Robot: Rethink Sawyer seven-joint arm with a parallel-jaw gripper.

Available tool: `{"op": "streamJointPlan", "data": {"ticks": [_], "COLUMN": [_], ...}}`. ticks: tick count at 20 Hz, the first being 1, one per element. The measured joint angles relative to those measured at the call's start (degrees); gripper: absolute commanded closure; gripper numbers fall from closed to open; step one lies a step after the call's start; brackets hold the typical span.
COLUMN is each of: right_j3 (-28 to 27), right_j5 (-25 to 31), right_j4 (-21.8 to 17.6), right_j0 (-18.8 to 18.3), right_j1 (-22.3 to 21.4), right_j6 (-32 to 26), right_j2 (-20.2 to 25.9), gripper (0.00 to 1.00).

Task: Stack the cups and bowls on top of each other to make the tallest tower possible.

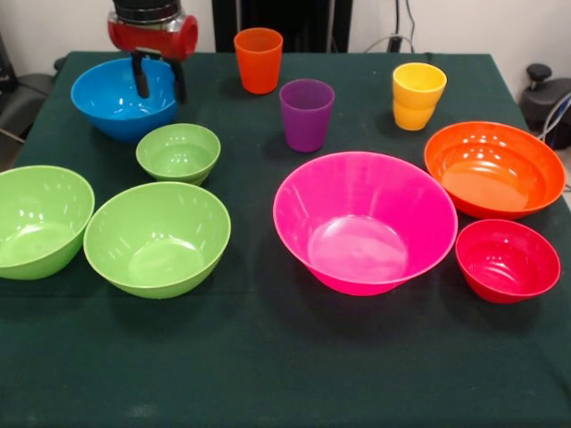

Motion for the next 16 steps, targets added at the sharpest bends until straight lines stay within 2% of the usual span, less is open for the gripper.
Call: {"op": "streamJointPlan", "data": {"ticks": [7,16], "right_j3": [-0.34,-0.71], "right_j5": [1.26,1.26], "right_j4": [-0.06,-0.05], "right_j0": [0.51,3.76], "right_j1": [0.08,1.68], "right_j6": [-0.32,-0.32], "right_j2": [0.48,0.49], "gripper": [0.0,0.0]}}
